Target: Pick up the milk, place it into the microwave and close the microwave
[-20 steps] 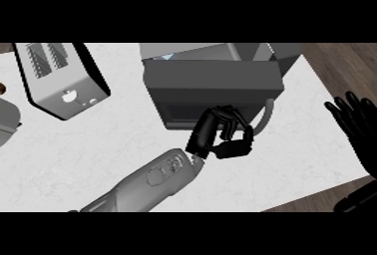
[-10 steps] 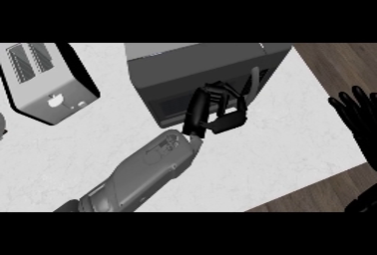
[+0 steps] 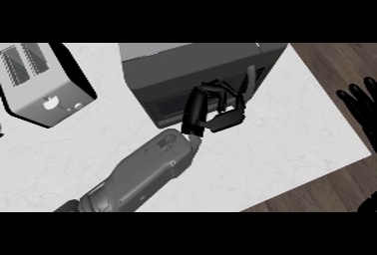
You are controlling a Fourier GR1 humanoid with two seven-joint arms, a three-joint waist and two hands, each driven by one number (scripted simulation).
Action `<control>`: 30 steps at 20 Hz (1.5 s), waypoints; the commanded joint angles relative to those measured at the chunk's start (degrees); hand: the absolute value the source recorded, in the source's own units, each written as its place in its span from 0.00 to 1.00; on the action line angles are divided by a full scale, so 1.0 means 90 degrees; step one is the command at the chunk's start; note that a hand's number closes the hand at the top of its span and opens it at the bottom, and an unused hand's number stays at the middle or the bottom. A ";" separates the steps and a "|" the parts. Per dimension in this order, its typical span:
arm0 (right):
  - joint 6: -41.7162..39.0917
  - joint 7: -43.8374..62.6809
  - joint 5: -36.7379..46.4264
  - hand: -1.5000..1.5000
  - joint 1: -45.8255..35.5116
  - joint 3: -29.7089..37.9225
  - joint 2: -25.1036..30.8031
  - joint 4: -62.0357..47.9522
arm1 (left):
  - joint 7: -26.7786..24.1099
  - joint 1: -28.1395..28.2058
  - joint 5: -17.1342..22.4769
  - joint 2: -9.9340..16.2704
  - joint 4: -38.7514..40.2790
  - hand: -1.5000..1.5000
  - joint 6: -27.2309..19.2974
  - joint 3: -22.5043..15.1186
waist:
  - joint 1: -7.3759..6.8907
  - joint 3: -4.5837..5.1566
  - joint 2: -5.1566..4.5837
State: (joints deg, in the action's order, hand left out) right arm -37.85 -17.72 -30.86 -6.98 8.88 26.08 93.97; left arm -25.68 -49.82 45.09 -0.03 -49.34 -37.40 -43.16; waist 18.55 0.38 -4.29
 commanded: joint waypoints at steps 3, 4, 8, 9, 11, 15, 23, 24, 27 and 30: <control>-0.0031 0.0220 -0.0265 0.00 -0.0119 0.0020 0.0151 0.0099 | -0.0301 -0.0429 0.0259 0.0004 0.0510 1.00 0.0092 0.0319 | 0.0042 0.0003 -0.0068; -0.0008 0.0202 -0.0322 0.00 -0.0126 0.0073 0.0147 0.0105 | -0.0375 -0.0371 0.0306 0.0004 0.0519 1.00 0.0145 0.0294 | 0.0081 0.0001 -0.0083; 0.0036 0.0343 -0.0507 0.00 -0.0199 0.0093 0.0205 0.0127 | -0.0498 -0.0439 0.0465 0.0004 0.0571 1.00 0.0152 0.0294 | 0.0082 -0.0002 -0.0091; -0.0039 0.0322 -0.0525 0.00 -0.0163 0.0122 0.0257 0.0128 | -0.0595 -0.0399 0.0478 0.0004 0.0616 1.00 0.0194 0.0297 | 0.0092 -0.0009 -0.0101; -0.0018 0.0396 -0.0602 0.00 -0.0227 0.0136 0.0301 0.0097 | -0.0657 -0.0475 0.0537 0.0004 0.0601 1.00 0.0188 0.0286 | 0.0103 -0.0009 -0.0127; 0.0048 0.0488 -0.0741 0.00 -0.0221 0.0192 0.0354 0.0197 | -0.0810 -0.0425 0.0645 0.0004 0.0712 1.00 0.0215 0.0284 | 0.0154 -0.0005 -0.0103; -0.0009 0.0672 -0.0961 0.00 -0.0301 0.0227 0.0539 0.0163 | -0.1061 -0.0493 0.0857 0.0004 0.0801 1.00 0.0219 0.0196 | 0.0134 -0.0019 -0.0145; 0.0023 0.0670 -0.1030 0.00 -0.0315 0.0284 0.0552 0.0185 | -0.1090 -0.0533 0.0898 0.0004 0.0777 1.00 0.0162 0.0226 | 0.0201 -0.0017 -0.0124; 0.0048 0.0750 -0.1142 0.00 -0.0367 0.0316 0.0620 0.0209 | -0.1149 -0.0511 0.0974 0.0004 0.0830 1.00 0.0241 0.0162 | 0.0163 -0.0012 -0.0119; 0.0052 0.0798 -0.1218 0.00 -0.0417 0.0339 0.0669 0.0184 | -0.1255 -0.0502 0.1047 0.0004 0.0841 1.00 0.0209 0.0135 | 0.0184 -0.0016 -0.0163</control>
State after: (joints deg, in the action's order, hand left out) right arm -37.52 -11.19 -40.86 -10.25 11.60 31.47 95.63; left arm -37.63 -50.57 53.25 -0.03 -46.79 -36.52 -44.69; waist 19.70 0.09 -4.78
